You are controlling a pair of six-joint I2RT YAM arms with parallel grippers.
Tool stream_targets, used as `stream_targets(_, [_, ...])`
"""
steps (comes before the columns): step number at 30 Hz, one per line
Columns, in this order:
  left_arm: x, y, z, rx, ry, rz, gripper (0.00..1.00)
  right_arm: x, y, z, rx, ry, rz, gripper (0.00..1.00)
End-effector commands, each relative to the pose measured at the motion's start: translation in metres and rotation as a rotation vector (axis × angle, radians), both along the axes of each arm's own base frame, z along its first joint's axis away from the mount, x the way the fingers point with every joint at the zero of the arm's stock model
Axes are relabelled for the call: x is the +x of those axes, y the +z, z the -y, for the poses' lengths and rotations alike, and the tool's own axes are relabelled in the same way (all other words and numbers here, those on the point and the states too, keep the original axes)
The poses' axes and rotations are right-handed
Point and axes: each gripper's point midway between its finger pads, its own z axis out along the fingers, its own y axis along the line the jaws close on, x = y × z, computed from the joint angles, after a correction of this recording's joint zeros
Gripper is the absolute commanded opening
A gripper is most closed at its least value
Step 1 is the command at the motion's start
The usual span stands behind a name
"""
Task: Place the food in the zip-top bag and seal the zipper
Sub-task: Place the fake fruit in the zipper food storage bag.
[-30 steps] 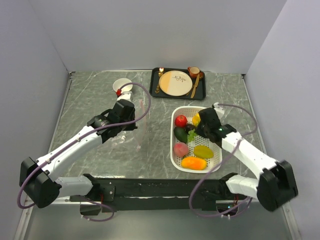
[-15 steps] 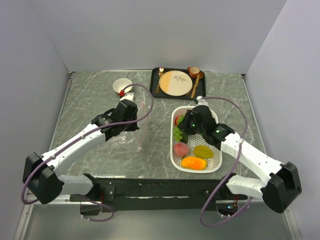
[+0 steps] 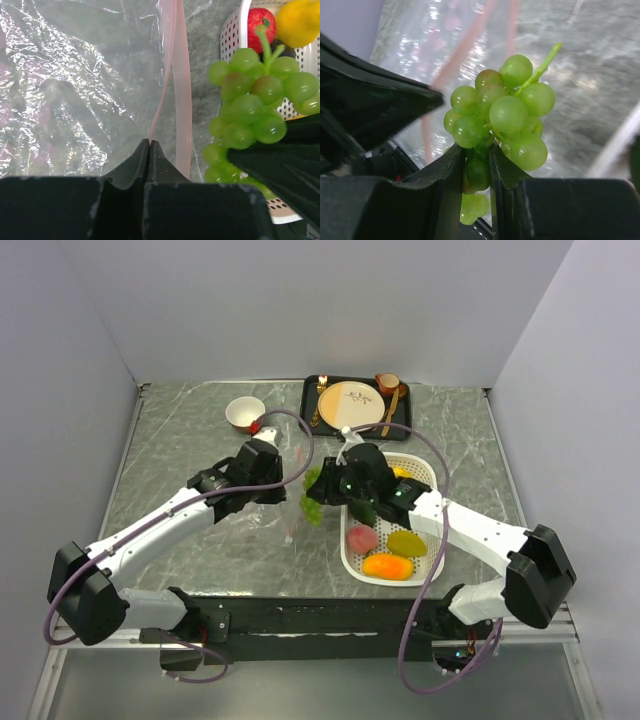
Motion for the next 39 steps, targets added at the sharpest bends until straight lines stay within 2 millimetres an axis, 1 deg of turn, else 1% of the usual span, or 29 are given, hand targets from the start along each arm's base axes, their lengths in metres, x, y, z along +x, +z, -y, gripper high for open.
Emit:
stream_targets(1, [0.005, 0.016, 0.016, -0.028, -0.042, 0.043, 0.01, 0.007, 0.041, -0.028, 0.118, 0.057, 0.082, 0.29])
stream_targets(4, [0.004, 0.017, 0.021, -0.032, -0.050, 0.045, 0.01, 0.009, 0.037, -0.036, 0.127, 0.068, 0.066, 0.29])
stream_targets(7, [0.003, 0.022, 0.025, -0.042, -0.050, 0.053, 0.01, 0.014, 0.025, -0.039, 0.109, 0.042, 0.035, 0.29])
stream_targets(9, [0.002, 0.026, 0.026, -0.050, -0.041, 0.059, 0.01, 0.016, 0.013, -0.040, 0.085, 0.029, 0.006, 0.28])
stream_targets(11, [0.004, 0.031, 0.024, -0.054, -0.018, 0.070, 0.01, 0.018, 0.000, -0.039, 0.069, 0.004, -0.022, 0.28])
stream_targets(16, [0.006, 0.047, 0.019, -0.078, 0.007, 0.109, 0.01, 0.015, -0.013, -0.039, 0.062, 0.008, -0.047, 0.28])
stream_targets(19, [0.005, 0.048, 0.021, -0.082, -0.005, 0.110, 0.01, 0.015, -0.016, -0.040, 0.058, 0.012, -0.052, 0.28])
stream_targets(20, [0.005, 0.049, 0.020, -0.083, -0.004, 0.108, 0.01, 0.017, -0.011, -0.043, 0.065, 0.011, -0.046, 0.28])
stream_targets(24, [0.002, 0.049, 0.026, -0.099, -0.028, 0.098, 0.01, 0.018, -0.011, -0.048, 0.043, 0.033, -0.040, 0.30])
stream_targets(27, [0.002, 0.054, 0.026, -0.113, -0.023, 0.107, 0.01, 0.020, -0.018, -0.047, -0.003, 0.017, -0.061, 0.31])
stream_targets(28, [0.002, 0.056, 0.025, -0.116, -0.018, 0.112, 0.01, 0.022, -0.025, -0.047, -0.030, 0.018, -0.072, 0.32])
stream_targets(29, [0.002, 0.060, 0.025, -0.126, -0.019, 0.121, 0.01, 0.021, -0.025, -0.047, -0.039, 0.025, -0.078, 0.36])
stream_targets(30, [0.002, 0.063, 0.025, -0.134, -0.020, 0.131, 0.01, 0.021, -0.025, -0.048, -0.036, 0.027, -0.079, 0.37])
stream_targets(34, [0.000, 0.057, 0.025, -0.117, -0.021, 0.108, 0.01, 0.023, -0.021, -0.048, -0.031, 0.016, -0.078, 0.42])
stream_targets(37, [0.000, 0.054, 0.024, -0.114, -0.019, 0.101, 0.01, 0.025, -0.012, -0.050, -0.016, 0.015, -0.059, 0.55])
stream_targets(38, [0.000, 0.054, 0.023, -0.115, -0.012, 0.101, 0.01, 0.025, -0.009, -0.050, -0.008, 0.016, -0.049, 0.64])
stream_targets(39, [0.000, 0.056, 0.023, -0.119, -0.009, 0.106, 0.01, 0.026, -0.006, -0.049, -0.001, 0.011, -0.043, 0.66])
